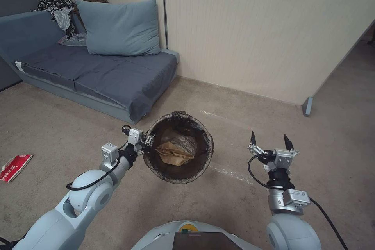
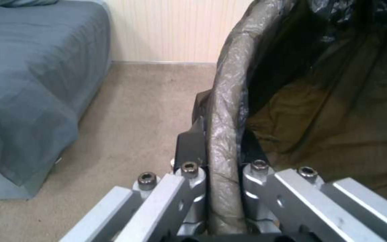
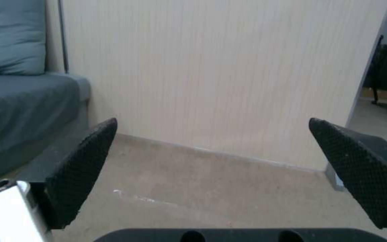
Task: Pick up the trash bin, then pick up the garbage from the floor and place it into the trash bin.
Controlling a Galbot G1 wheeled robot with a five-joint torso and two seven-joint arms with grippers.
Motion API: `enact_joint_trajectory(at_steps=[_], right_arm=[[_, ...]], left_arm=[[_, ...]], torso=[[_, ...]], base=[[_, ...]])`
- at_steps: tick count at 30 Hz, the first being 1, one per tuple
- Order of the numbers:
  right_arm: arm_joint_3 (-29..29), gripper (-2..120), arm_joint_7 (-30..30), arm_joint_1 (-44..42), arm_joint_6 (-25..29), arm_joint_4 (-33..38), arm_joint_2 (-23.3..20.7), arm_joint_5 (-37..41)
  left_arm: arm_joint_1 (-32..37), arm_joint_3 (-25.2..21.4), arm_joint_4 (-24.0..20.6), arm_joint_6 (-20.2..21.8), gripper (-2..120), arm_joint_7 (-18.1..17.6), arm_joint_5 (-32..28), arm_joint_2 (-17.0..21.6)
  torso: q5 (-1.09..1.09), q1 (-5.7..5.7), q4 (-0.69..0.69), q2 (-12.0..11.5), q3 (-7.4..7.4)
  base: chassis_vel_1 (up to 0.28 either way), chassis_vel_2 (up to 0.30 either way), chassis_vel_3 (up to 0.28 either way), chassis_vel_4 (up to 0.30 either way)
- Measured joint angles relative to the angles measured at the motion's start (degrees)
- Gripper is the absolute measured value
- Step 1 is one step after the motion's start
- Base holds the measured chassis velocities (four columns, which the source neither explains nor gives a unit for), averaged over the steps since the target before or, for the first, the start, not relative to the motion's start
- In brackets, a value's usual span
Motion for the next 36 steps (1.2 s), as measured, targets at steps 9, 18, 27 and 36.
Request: enact_joint_trajectory(at_steps=[9,18,27,36], right_arm=[[0.05,100,0.00,0.35,-0.85,0.36,-0.41,0.70],[-0.12,100,0.07,0.42,-1.19,0.73,-0.43,0.77],[-0.26,100,0.19,0.60,-0.64,0.71,-0.47,0.80],[-0.30,100,0.13,0.50,-0.72,1.29,-0.47,1.12]], left_arm=[[-0.18,0.08,0.32,-0.04,4,-0.03,-0.09,0.15],[-0.23,-0.02,0.29,-0.09,4,-0.03,-0.28,0.55],[-0.47,-0.04,0.70,-0.19,4,-1.03,0.68,0.40],[-0.92,-0.04,0.48,0.49,4,-1.79,0.08,0.49]], torso=[[0.00,0.00,0.00,0.00,0.00],[0.01,0.00,0.00,0.00,0.00],[0.00,0.00,0.00,0.00,0.00],[0.00,0.00,-0.01,0.00,0.00]], base=[[0.000,0.000,0.000,0.000],[0.000,0.000,0.000,0.000],[0.000,0.000,0.000,0.000],[0.000,0.000,0.000,0.000]])
